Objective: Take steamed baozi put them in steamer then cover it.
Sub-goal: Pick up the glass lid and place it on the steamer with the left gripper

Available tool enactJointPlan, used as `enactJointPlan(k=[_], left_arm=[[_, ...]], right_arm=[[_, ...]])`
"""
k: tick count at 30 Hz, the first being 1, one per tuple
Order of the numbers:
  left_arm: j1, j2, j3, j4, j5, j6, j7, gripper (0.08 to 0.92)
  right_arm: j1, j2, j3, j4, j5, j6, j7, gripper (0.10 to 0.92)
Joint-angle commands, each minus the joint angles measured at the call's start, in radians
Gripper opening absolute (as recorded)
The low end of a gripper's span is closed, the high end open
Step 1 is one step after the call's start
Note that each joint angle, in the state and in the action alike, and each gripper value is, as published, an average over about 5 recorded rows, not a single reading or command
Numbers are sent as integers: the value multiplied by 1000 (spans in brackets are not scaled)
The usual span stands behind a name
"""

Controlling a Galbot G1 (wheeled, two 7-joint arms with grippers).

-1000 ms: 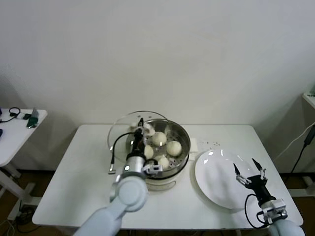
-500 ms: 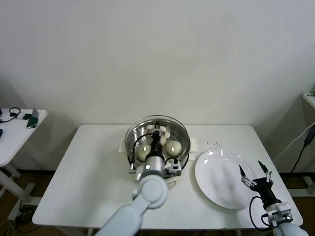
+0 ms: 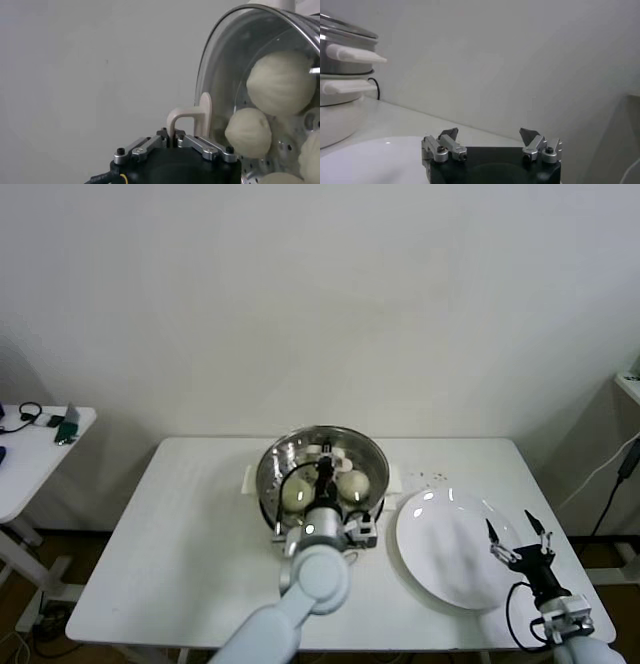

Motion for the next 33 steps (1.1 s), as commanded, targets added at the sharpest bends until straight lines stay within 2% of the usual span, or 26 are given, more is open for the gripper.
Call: enactJointPlan(k=[1,33], left_arm=[[-1,-12,-2,19,-1,49,-17,157],[17,12,-11,50,-33,47,-83,157]], right_arm=[[1,4,5,-2,-1,2,-4,823],[3,28,26,-4,-7,10,-21,823]])
